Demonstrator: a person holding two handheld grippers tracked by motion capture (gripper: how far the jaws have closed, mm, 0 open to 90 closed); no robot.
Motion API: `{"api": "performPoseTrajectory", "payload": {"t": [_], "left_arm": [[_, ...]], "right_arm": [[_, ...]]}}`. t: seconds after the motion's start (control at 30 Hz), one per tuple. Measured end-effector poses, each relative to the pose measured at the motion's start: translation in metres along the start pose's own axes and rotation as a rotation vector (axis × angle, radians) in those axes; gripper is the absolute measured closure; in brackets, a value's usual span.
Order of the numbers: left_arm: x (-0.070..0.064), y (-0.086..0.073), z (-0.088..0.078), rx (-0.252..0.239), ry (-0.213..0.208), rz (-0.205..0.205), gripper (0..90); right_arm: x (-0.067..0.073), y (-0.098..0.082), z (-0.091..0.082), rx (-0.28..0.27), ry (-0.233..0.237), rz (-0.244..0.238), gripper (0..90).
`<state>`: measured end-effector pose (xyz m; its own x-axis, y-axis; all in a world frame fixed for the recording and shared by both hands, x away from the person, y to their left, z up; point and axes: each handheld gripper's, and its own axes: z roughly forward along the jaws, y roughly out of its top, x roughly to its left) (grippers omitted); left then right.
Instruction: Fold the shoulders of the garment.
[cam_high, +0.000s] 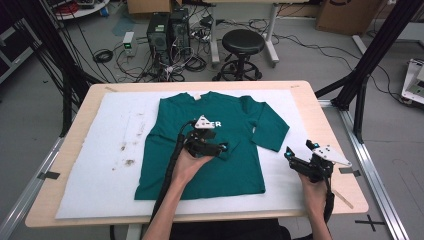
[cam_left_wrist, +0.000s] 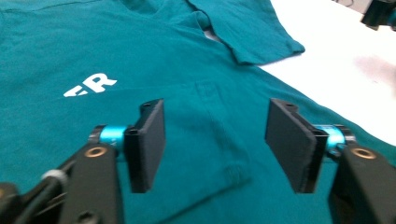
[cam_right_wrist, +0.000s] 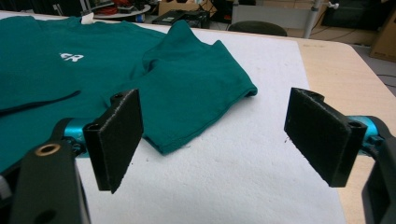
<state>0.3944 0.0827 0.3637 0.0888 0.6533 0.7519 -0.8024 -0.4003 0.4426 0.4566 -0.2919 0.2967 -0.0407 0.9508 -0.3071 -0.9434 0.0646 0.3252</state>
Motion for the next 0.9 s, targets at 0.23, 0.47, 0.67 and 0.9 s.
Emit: {"api": "performPoseTrajectory", "payload": {"t": [0.23,0.47,0.67,0.9], "left_arm": [[0.010,-0.006,-0.029,-0.025,0.044,-0.005,26.7],[0.028,-0.029,-0.070,-0.081,0.085,-0.038,26.7],[0.049,-0.057,-0.107,-0.124,0.139,-0.077,26.9],[0.069,-0.085,-0.142,-0.133,0.225,-0.130,27.3]], "right_arm": [[0.000,0.000,0.000,0.003,-0.005,0.000,20.2],[0.001,0.000,0.000,0.006,-0.008,0.002,20.2],[0.000,0.000,0.000,0.005,-0.003,0.005,20.2],[0.000,0.000,0.000,0.004,-0.006,0.004,20.2]]}}
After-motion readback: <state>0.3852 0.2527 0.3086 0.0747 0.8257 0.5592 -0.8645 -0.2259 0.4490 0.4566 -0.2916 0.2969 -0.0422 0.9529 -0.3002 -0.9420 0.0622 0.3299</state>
